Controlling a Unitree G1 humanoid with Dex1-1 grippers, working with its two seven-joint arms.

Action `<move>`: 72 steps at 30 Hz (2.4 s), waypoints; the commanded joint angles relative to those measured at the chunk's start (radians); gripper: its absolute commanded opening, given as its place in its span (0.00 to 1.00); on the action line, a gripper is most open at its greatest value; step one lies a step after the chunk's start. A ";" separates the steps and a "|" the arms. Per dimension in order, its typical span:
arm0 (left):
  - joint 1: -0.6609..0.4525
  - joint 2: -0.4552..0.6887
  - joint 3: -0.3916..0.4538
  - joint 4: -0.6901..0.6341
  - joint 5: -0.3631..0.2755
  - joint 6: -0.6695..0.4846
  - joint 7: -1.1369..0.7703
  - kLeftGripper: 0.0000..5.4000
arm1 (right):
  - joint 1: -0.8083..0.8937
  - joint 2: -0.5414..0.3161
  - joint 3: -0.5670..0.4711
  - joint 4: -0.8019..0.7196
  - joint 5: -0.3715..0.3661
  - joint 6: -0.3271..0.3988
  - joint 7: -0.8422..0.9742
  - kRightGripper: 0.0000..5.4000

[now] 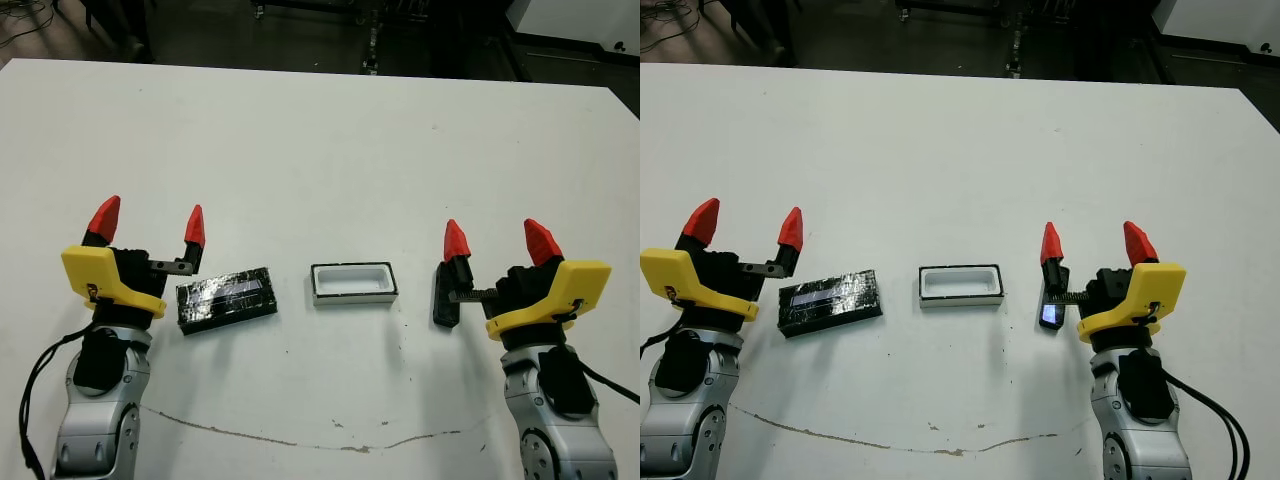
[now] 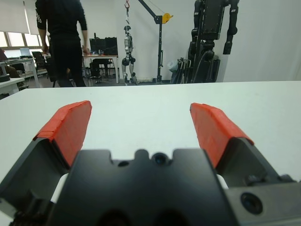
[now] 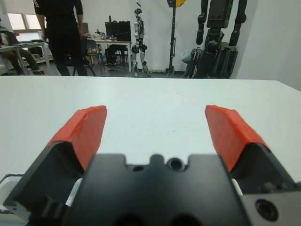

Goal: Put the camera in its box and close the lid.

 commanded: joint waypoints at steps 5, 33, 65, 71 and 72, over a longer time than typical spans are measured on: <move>0.015 0.000 0.000 0.022 -0.012 -0.009 -0.014 0.99 | 0.014 -0.008 0.001 0.001 -0.010 0.016 -0.003 1.00; 0.026 -0.006 -0.002 0.024 -0.025 -0.009 -0.014 0.99 | 0.074 0.014 0.022 -0.131 0.027 0.137 -0.060 1.00; 0.046 -0.002 0.000 0.017 -0.032 -0.005 -0.030 0.99 | 0.254 0.204 0.278 -0.071 -0.211 0.144 -0.352 1.00; 0.048 -0.001 -0.001 0.013 -0.019 0.000 -0.023 0.99 | 0.246 0.206 0.273 -0.056 -0.201 0.153 -0.351 1.00; 0.047 0.000 -0.001 0.016 -0.018 -0.004 -0.025 0.99 | 0.245 0.206 0.272 -0.054 -0.200 0.157 -0.351 1.00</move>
